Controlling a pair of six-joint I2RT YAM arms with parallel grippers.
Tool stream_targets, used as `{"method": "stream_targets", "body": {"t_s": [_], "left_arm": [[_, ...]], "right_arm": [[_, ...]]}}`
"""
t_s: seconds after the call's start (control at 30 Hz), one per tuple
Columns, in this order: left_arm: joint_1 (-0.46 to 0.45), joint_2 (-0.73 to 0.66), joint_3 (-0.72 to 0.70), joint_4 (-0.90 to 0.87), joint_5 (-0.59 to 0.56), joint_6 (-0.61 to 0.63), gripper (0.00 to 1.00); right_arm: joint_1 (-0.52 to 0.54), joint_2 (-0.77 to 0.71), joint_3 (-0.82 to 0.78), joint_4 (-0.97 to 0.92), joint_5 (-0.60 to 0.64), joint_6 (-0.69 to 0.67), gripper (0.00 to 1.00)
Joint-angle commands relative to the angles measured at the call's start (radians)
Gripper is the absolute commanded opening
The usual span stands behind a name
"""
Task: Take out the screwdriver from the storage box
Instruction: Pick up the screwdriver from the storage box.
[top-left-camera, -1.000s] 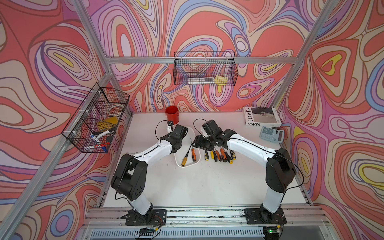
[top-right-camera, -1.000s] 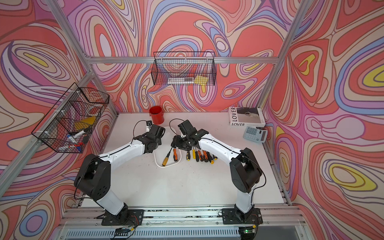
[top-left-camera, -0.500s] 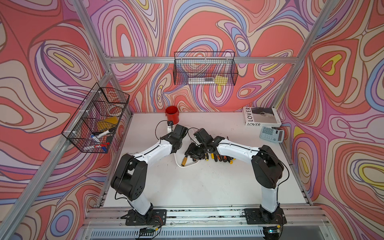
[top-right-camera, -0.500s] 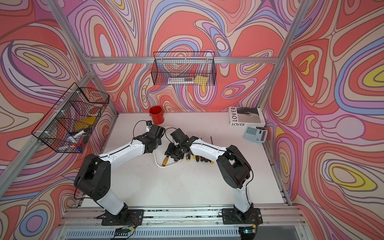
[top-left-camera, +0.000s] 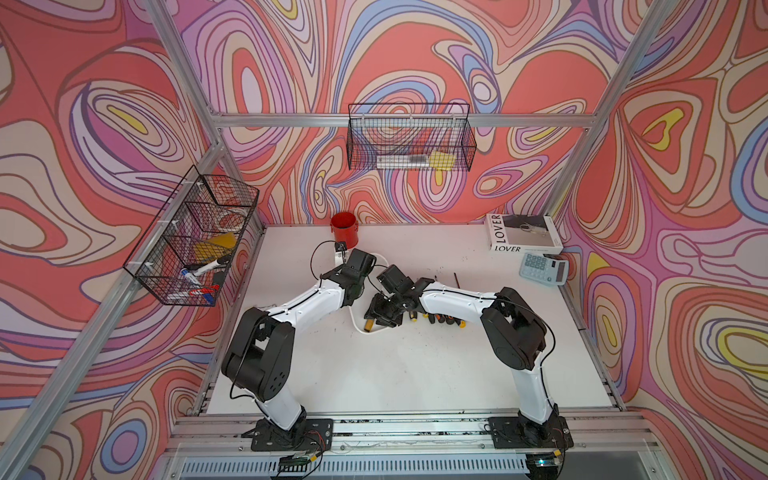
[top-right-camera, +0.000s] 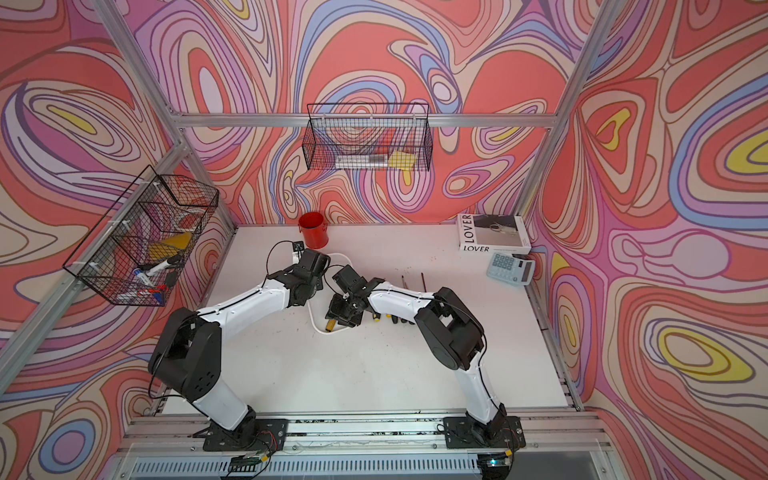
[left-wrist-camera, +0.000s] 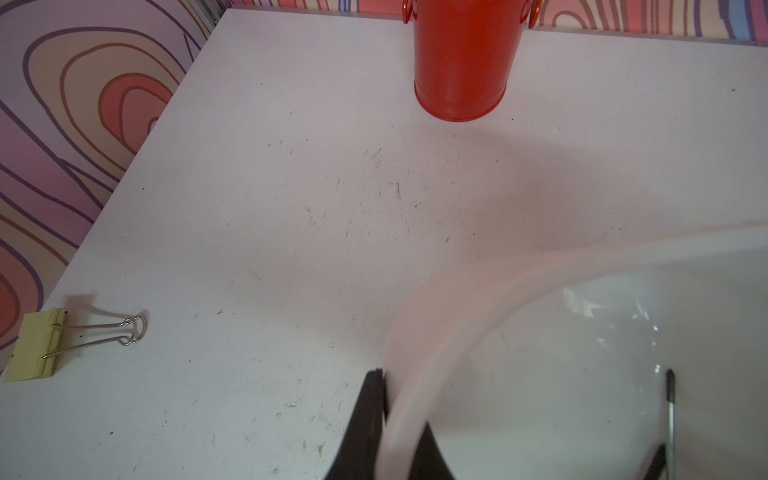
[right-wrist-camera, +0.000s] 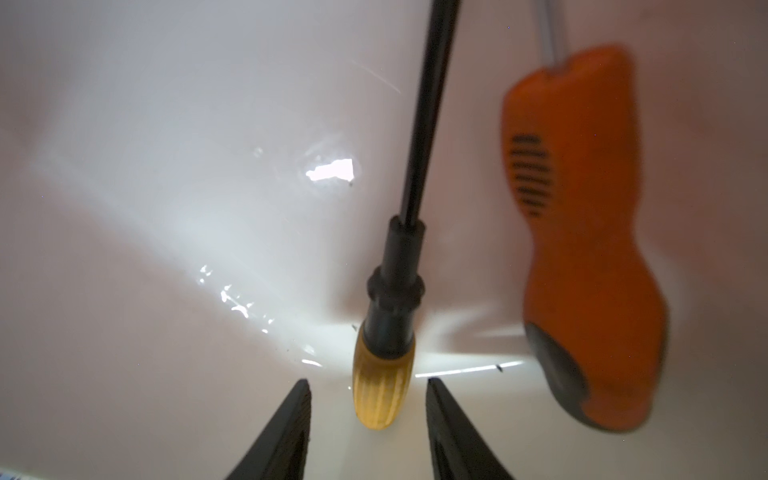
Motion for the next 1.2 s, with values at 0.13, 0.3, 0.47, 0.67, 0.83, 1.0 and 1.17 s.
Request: {"method": "stream_targets", "body": {"t_s": [0.13,0.3,0.47,0.67,0.83,1.0,1.17], "left_arm": [[-0.001,0.009,-0.002,-0.014,-0.016,0.004,0.0],[0.0,0.005,-0.001,-0.017,-0.015,0.009,0.0],[-0.002,0.003,-0.003,-0.018,-0.017,0.015,0.0],[-0.001,0.007,-0.001,-0.016,-0.011,0.014,0.0],[-0.001,0.006,-0.003,-0.016,-0.02,0.027,0.0],[-0.001,0.007,-0.003,-0.015,-0.024,0.029,0.0],[-0.001,0.018,0.0,-0.016,-0.017,0.02,0.0]], "right_arm": [[0.007,0.054,0.028,-0.075,0.053,0.019,0.42],[0.006,0.079,0.026,-0.091,0.079,0.027,0.37],[0.011,0.098,0.052,-0.13,0.143,0.008,0.36],[0.015,0.125,0.071,-0.152,0.221,-0.007,0.35],[0.015,0.132,0.07,-0.134,0.226,-0.009,0.24],[0.015,0.092,0.05,-0.1,0.236,-0.016,0.1],[0.016,0.025,0.01,-0.042,0.249,-0.04,0.0]]}}
